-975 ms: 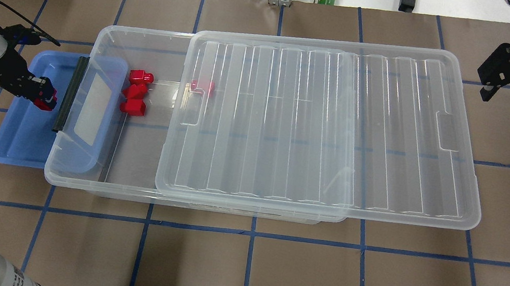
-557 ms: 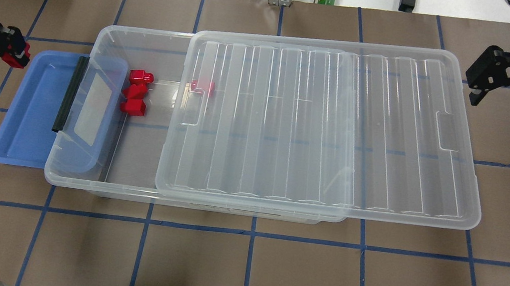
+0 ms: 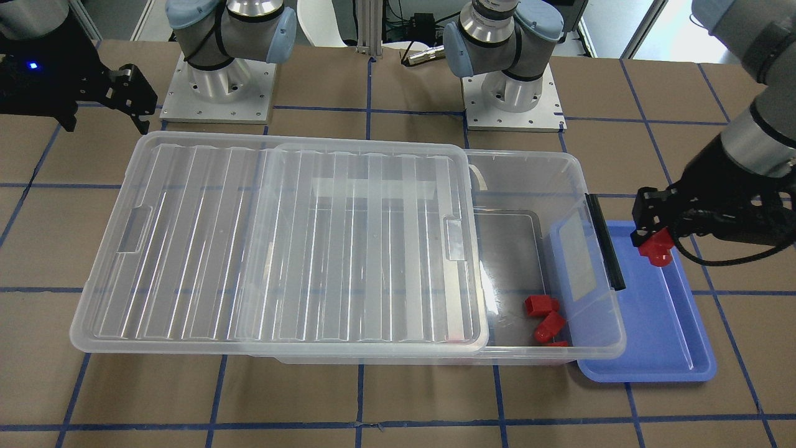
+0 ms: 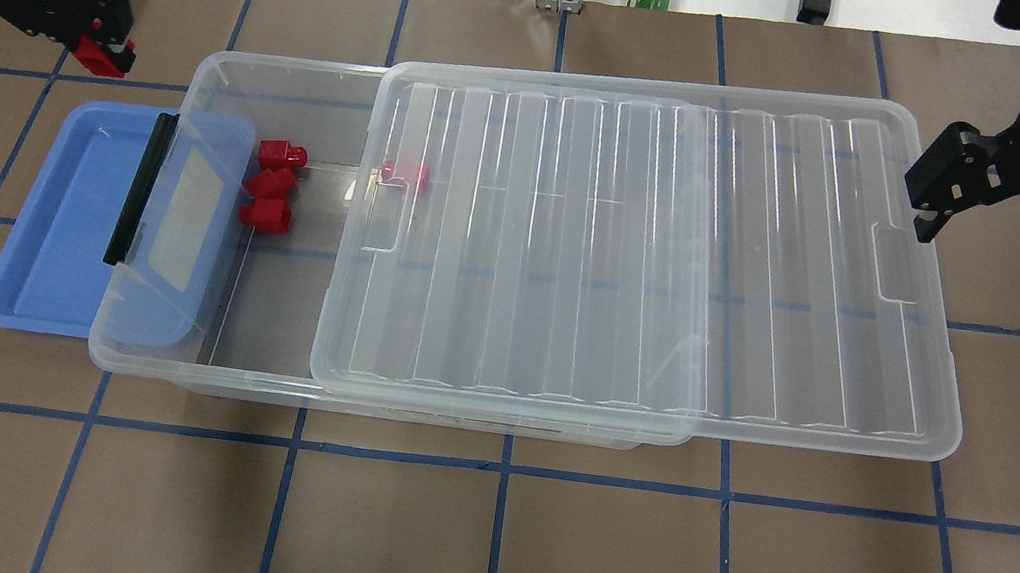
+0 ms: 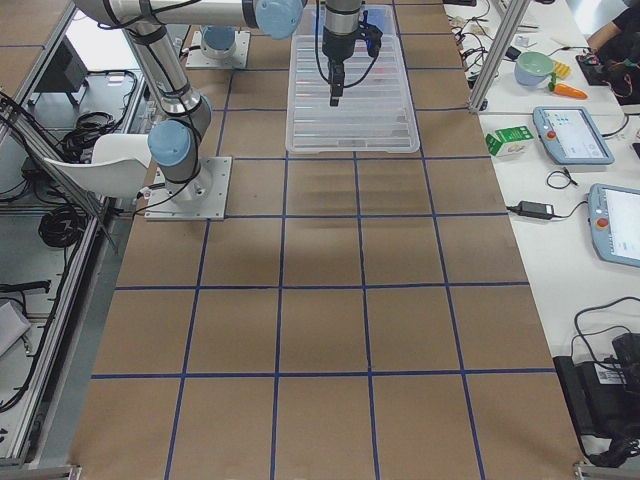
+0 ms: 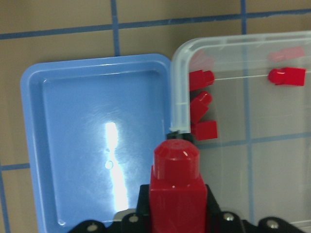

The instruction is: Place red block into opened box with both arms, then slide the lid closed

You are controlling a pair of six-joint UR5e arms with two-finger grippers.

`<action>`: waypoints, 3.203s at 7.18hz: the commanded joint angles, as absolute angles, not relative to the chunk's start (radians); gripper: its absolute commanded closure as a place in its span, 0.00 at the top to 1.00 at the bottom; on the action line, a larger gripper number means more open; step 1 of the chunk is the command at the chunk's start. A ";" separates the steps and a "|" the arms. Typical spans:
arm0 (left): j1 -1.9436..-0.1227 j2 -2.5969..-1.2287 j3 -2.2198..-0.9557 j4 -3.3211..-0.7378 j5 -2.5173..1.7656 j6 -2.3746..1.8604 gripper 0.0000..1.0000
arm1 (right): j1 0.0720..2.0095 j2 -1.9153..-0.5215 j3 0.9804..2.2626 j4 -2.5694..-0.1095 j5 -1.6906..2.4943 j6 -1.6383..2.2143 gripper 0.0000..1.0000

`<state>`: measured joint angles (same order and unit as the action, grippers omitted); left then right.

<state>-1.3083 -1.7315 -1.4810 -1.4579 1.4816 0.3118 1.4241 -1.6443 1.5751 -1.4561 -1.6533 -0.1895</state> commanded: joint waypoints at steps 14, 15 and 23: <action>-1.428 -1.733 -2.011 -0.946 1.474 0.210 0.24 | 1.517 -1.715 1.654 -1.456 -1.583 -0.023 1.00; -1.428 -1.738 -2.011 -0.946 1.474 0.209 0.47 | 1.517 -1.717 1.652 -1.456 -1.583 -0.018 1.00; -1.431 -1.681 -1.667 -1.342 1.483 0.181 0.84 | 1.468 -1.703 1.648 -1.454 -1.647 -0.021 1.00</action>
